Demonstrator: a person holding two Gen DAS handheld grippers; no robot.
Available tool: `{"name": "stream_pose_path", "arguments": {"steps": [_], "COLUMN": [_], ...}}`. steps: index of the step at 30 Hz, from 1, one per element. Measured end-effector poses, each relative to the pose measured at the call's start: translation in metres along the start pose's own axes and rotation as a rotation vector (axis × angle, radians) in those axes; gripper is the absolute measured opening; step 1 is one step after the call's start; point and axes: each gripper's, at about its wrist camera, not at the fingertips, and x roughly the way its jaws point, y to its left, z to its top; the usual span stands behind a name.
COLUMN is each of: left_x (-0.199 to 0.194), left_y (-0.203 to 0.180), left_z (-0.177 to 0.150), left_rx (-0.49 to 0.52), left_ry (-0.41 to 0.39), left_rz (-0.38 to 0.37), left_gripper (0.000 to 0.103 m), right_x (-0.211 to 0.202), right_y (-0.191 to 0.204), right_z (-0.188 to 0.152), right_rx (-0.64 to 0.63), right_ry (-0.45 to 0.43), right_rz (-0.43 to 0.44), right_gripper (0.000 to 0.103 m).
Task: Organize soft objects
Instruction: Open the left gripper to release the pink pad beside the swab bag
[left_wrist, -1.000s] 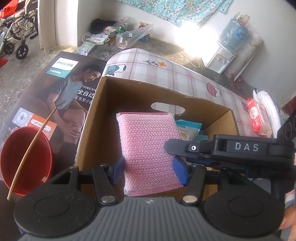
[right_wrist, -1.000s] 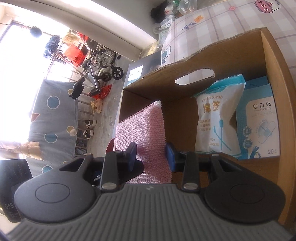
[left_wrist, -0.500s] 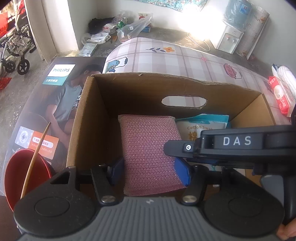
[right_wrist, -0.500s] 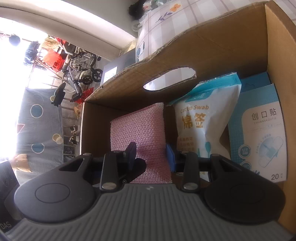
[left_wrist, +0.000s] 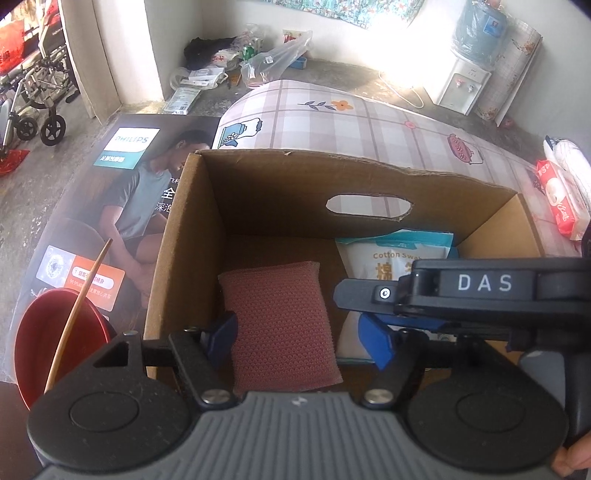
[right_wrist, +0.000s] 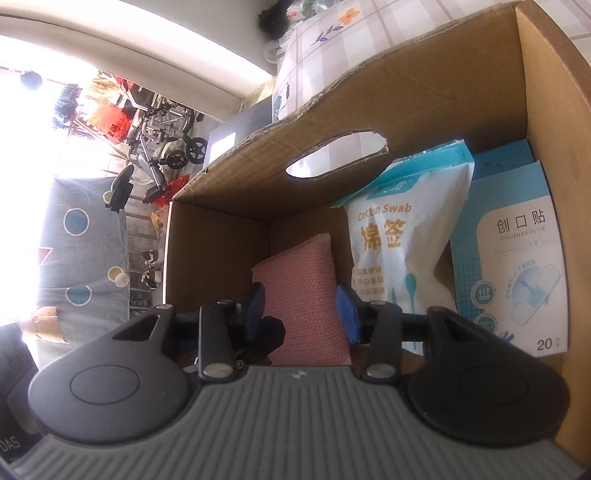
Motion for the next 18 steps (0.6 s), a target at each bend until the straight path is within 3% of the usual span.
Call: {"name": "stream_pose_path", "arguments": {"steps": [6, 14, 18], "left_x": [-0.016, -0.007, 0.011], "left_y": [-0.003, -0.015, -0.020], "left_z": [-0.006, -0.024, -0.030], "left_rx": [0.018, 0.004, 0.006], "left_ry": [-0.014, 0.126, 0.204], "left_rz": [-0.020, -0.074, -0.063], "left_gripper": [0.073, 0.062, 0.062], "right_x": [-0.016, -0.061, -0.098], "right_y": [0.009, 0.017, 0.014], "right_z": [-0.006, -0.014, -0.026], "right_rx": [-0.041, -0.073, -0.119], "right_ry": [-0.025, -0.097, -0.141], "right_rz": [0.021, 0.065, 0.102], "right_gripper": [0.042, 0.043, 0.043]}}
